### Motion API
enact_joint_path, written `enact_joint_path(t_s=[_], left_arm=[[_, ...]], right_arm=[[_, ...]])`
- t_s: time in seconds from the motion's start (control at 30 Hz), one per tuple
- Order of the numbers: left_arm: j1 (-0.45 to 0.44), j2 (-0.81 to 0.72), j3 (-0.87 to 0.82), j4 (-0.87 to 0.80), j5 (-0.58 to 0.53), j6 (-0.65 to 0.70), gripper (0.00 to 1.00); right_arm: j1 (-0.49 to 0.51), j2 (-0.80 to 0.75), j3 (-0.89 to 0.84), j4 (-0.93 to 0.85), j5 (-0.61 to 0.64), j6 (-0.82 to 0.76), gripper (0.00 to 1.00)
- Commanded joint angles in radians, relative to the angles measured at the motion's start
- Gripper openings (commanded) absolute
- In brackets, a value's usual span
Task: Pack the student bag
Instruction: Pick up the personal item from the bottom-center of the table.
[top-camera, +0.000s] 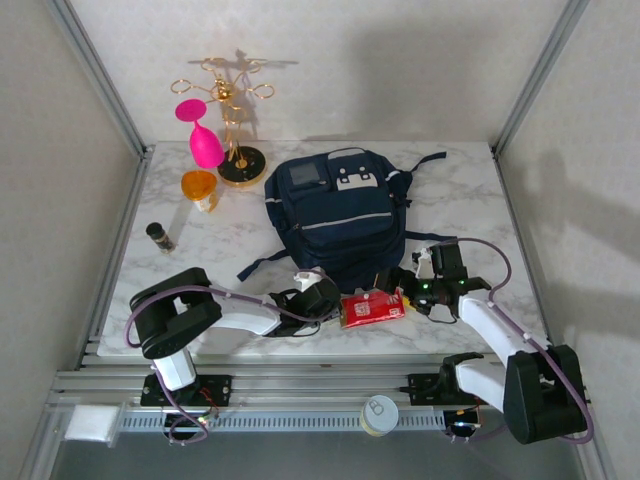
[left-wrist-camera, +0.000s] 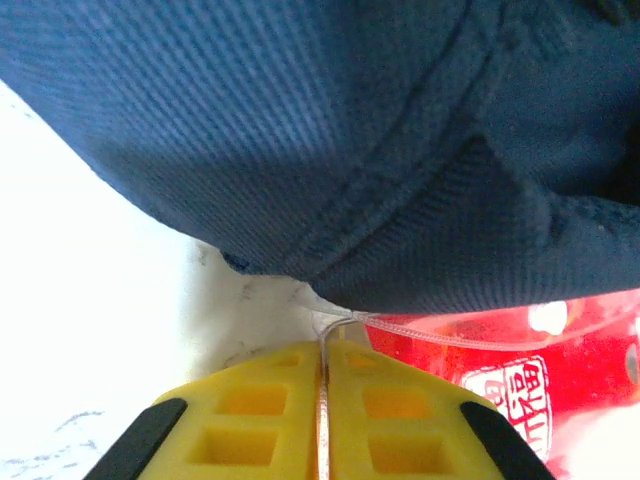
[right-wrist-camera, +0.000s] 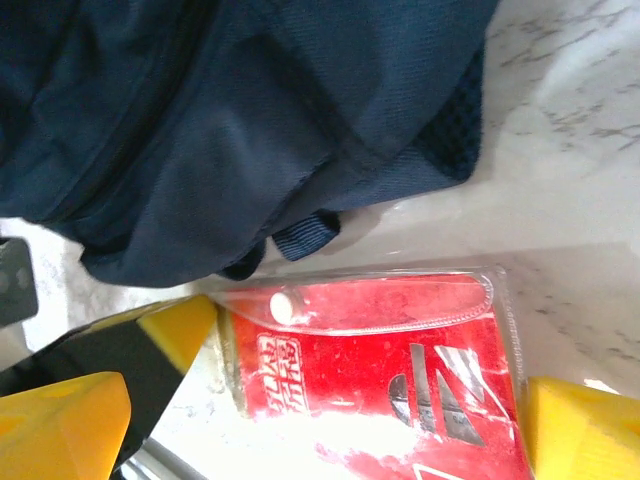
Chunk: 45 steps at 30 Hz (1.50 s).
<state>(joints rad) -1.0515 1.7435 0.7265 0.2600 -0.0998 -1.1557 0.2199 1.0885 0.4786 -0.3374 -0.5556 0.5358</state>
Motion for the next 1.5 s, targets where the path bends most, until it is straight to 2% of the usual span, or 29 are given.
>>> enact_joint_path(t_s=[0.0, 0.17, 0.27, 0.33, 0.5, 0.6, 0.77, 0.97, 1.07, 1.17, 1.27, 1.37, 1.47], left_arm=[[0.042, 0.004, -0.044, -0.085, -0.055, 0.009, 0.09], [0.054, 0.010, -0.046, -0.056, -0.040, 0.016, 0.08], [0.057, 0.014, -0.037, -0.062, -0.043, 0.014, 0.08], [0.057, 0.011, -0.038, -0.058, -0.039, 0.014, 0.08], [0.056, 0.006, -0.035, -0.060, -0.034, 0.010, 0.08], [0.054, -0.004, -0.036, -0.056, -0.034, 0.006, 0.07], [0.046, -0.020, -0.025, -0.056, -0.037, 0.016, 0.09], [0.043, -0.034, -0.010, -0.067, -0.037, 0.026, 0.09], [0.041, -0.049, 0.003, -0.099, -0.037, 0.035, 0.10], [0.038, -0.105, 0.005, -0.136, -0.046, 0.057, 0.12], [0.033, -0.201, -0.004, -0.186, -0.063, 0.133, 0.16], [0.035, -0.306, 0.024, -0.290, -0.113, 0.255, 0.25], [0.046, -0.379, 0.126, -0.421, -0.209, 0.411, 0.33]], right_arm=[[0.008, -0.031, 0.018, -0.049, -0.118, -0.030, 0.99], [0.008, -0.064, -0.014, -0.024, -0.245, -0.032, 0.99], [0.007, -0.080, -0.016, -0.032, -0.250, -0.038, 0.98], [0.008, -0.082, -0.024, -0.028, -0.226, -0.024, 0.93], [0.008, -0.060, -0.021, -0.017, -0.145, -0.005, 0.72], [0.008, -0.065, -0.033, 0.035, -0.152, 0.033, 0.52], [0.007, -0.067, -0.034, 0.030, -0.119, 0.023, 0.28], [0.006, -0.077, -0.020, 0.012, -0.082, 0.015, 0.07], [0.000, -0.092, -0.007, 0.007, -0.094, 0.013, 0.00], [-0.017, -0.110, 0.031, -0.033, -0.110, 0.008, 0.00], [-0.037, -0.149, 0.066, -0.096, -0.129, -0.012, 0.00], [-0.075, -0.192, 0.106, -0.175, -0.143, -0.020, 0.00], [-0.107, -0.232, 0.162, -0.254, -0.164, -0.035, 0.00]])
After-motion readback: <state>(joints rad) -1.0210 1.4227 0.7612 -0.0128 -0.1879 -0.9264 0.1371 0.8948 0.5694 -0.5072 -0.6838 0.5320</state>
